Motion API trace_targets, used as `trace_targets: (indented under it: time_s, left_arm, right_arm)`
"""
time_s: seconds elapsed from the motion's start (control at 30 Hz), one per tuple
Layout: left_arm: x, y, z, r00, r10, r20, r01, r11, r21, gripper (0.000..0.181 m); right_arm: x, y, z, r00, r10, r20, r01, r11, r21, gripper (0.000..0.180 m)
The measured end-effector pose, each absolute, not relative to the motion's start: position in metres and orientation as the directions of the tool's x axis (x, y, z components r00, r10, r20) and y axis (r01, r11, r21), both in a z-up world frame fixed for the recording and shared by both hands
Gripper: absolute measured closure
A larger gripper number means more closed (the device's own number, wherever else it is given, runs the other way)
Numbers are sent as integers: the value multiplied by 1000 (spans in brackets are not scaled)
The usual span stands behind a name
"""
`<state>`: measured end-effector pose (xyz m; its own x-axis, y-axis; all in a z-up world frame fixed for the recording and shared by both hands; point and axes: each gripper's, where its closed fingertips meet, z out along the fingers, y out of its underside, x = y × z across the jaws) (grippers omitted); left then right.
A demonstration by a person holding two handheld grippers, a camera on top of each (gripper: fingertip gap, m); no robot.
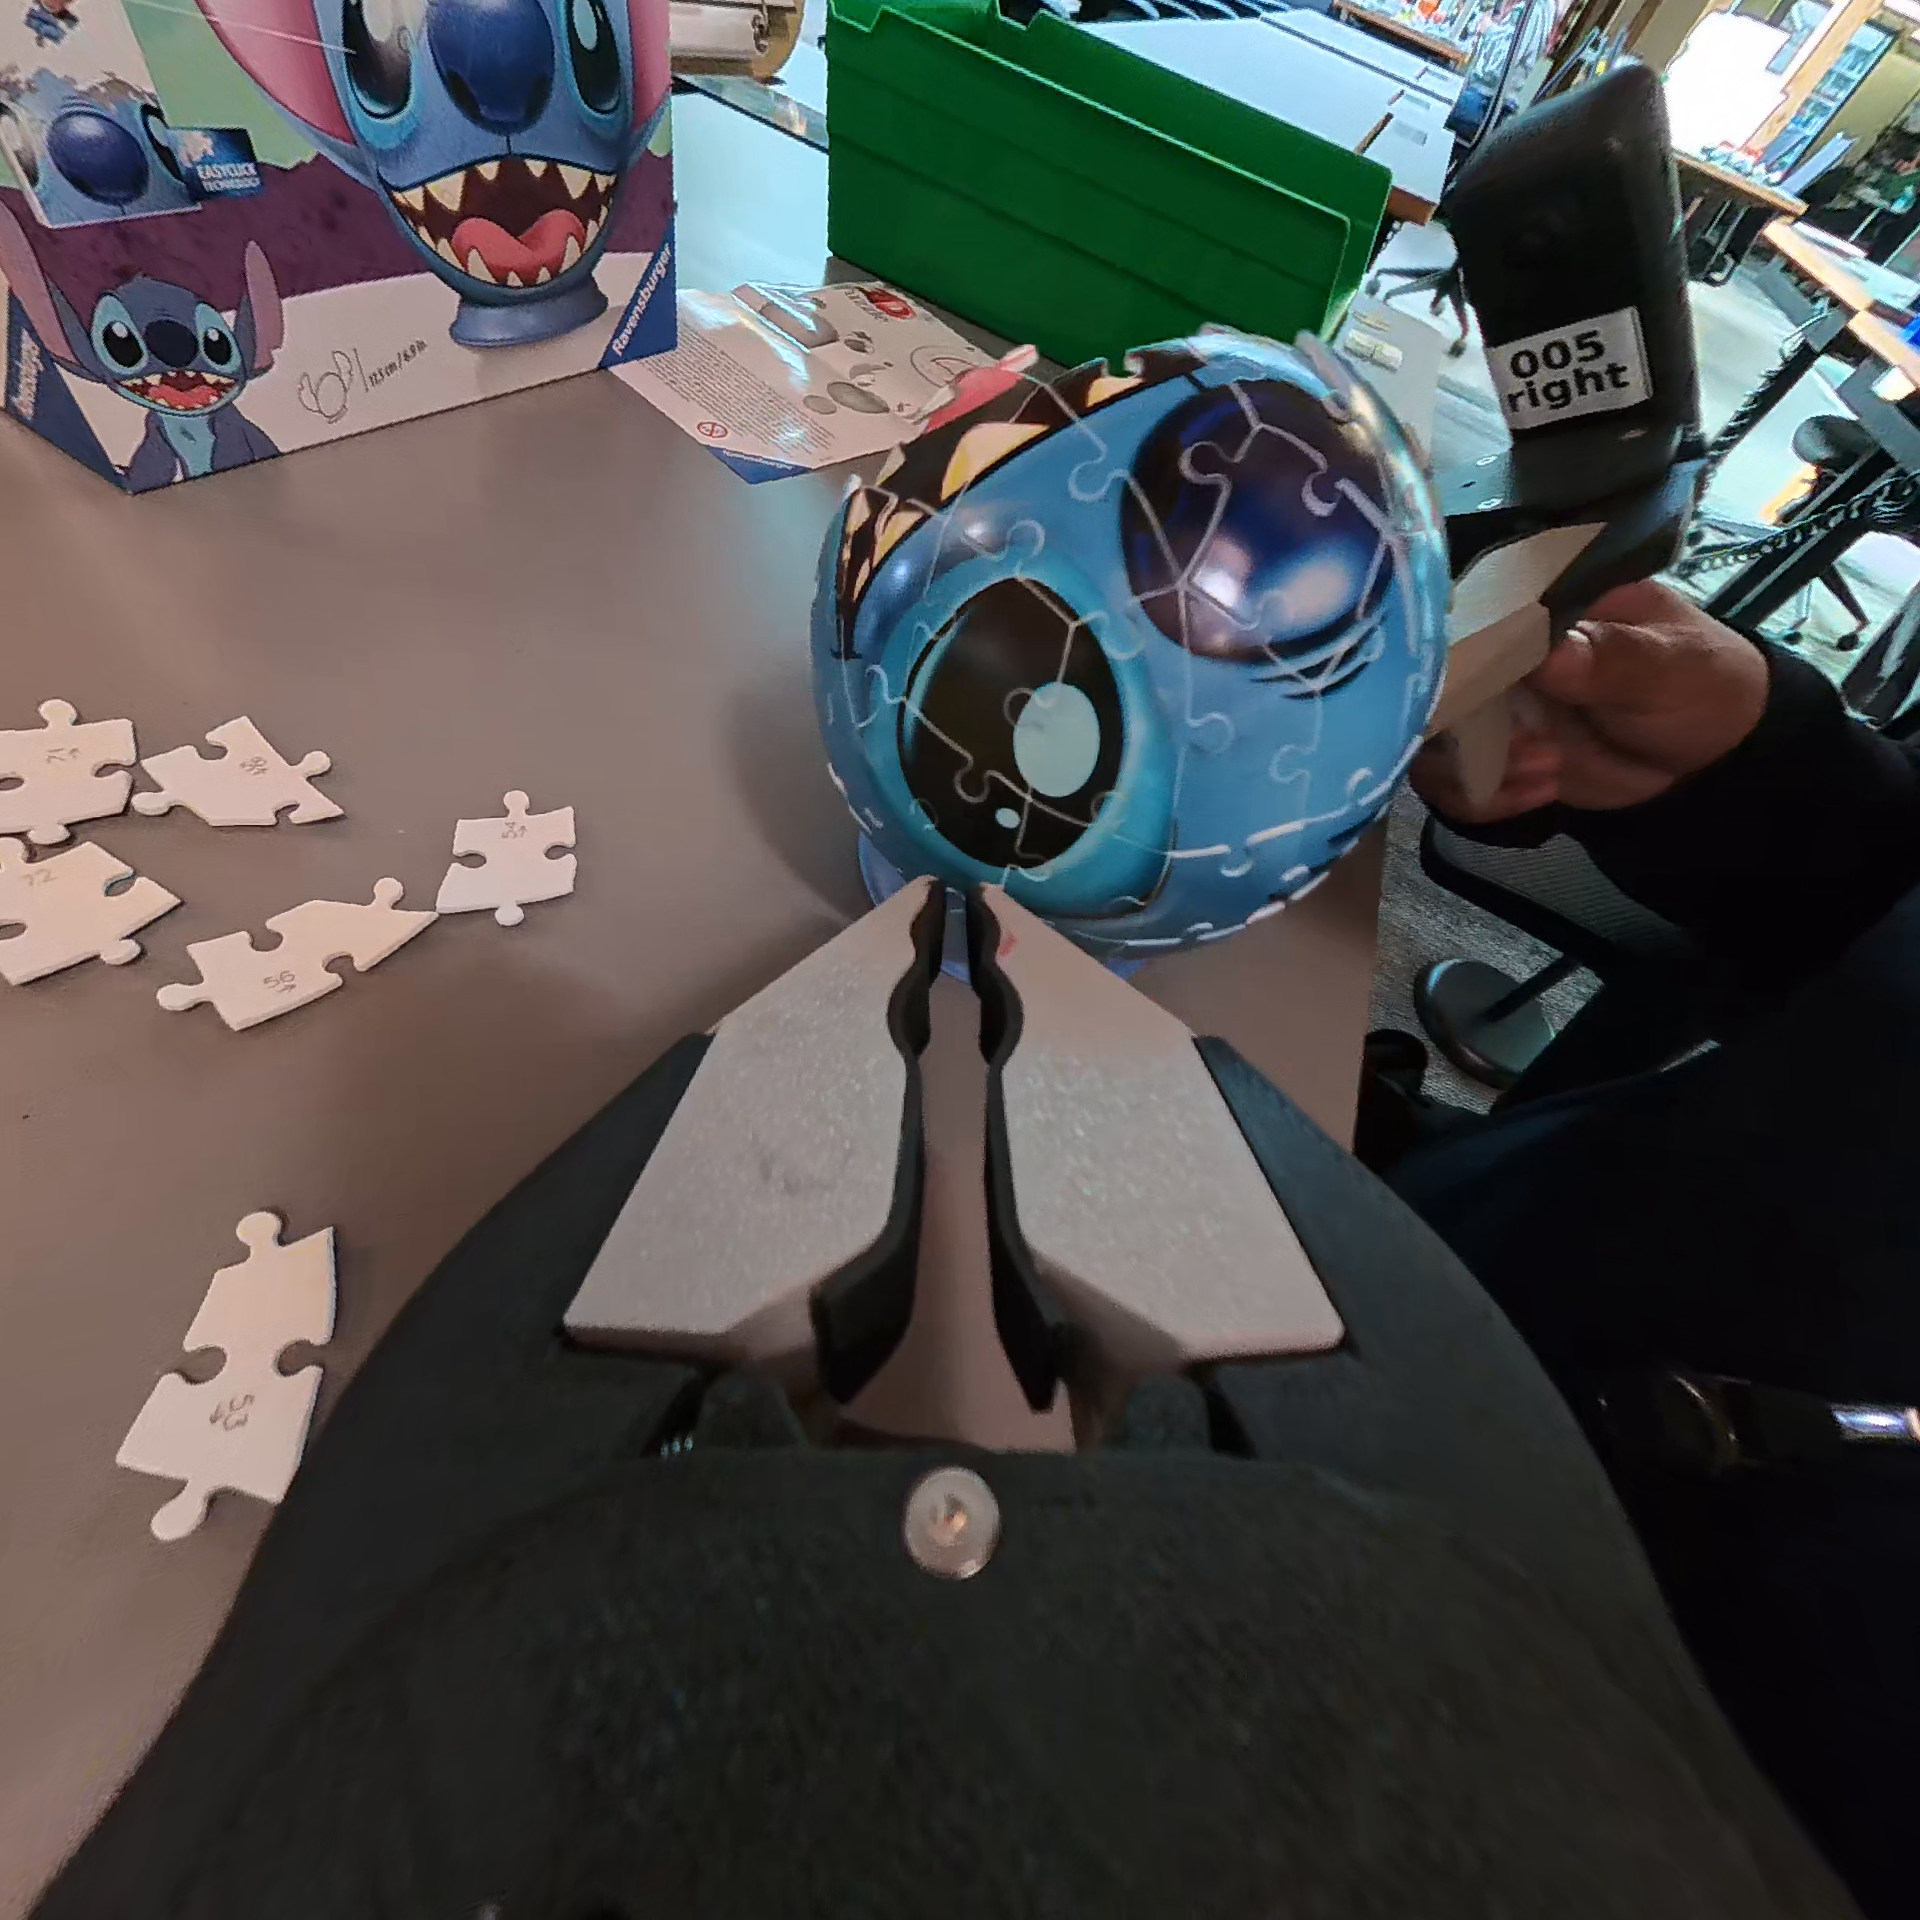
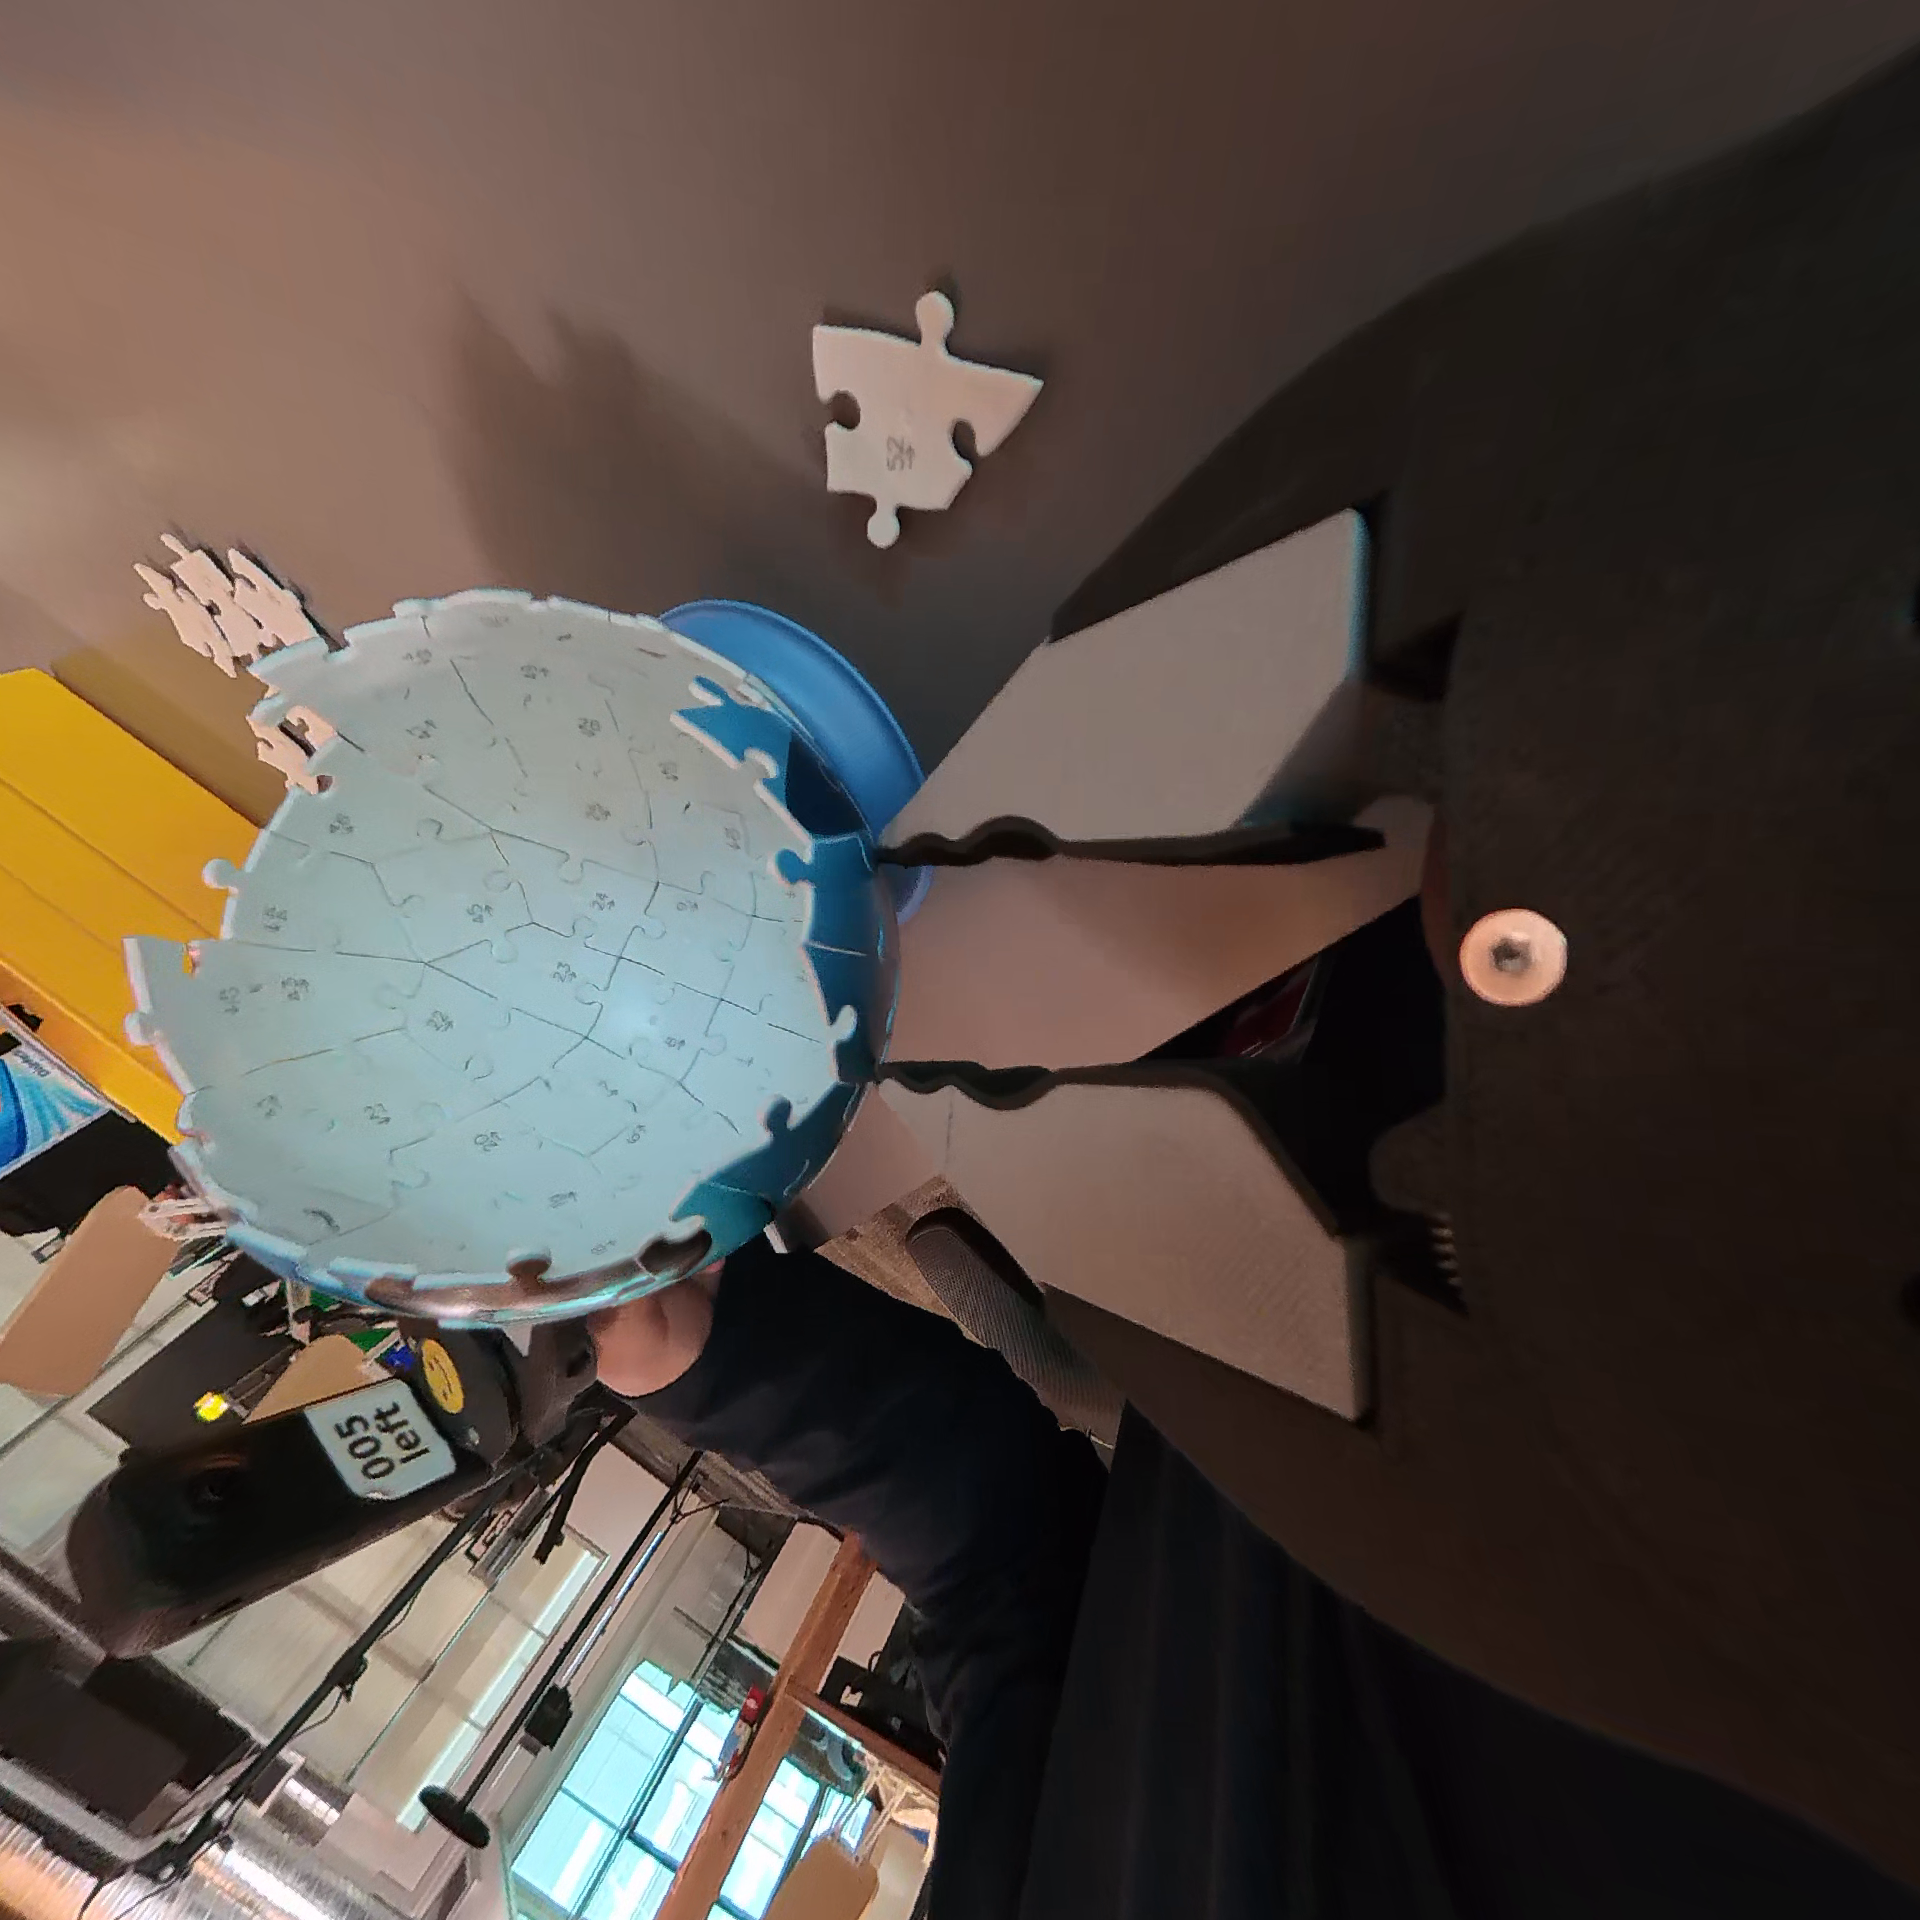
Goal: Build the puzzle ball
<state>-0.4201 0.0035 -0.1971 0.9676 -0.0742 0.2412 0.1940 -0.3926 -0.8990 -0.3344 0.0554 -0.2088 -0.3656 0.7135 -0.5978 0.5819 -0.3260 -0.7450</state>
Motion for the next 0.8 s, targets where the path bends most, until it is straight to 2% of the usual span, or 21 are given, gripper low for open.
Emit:
trace_targets:
  time_s: [0.37,0.63,0.8]
  left_arm:
    - [-417,-3,-191,951,-71,300,258,-349,-901,168]
    - [-420,-10,-187,964,-41,262,236,-317,-919,160]
    - [-422,-14,-186,967,-45,250,224,-311,-924,158]
  right_arm:
    - [-331,60,-204,-382,701,-602,571,-333,-750,143]
    - [-306,70,-193,-449,666,-596,549,-321,-772,137]
    - [-298,111,-188,-401,739,-541,505,-314,-804,135]
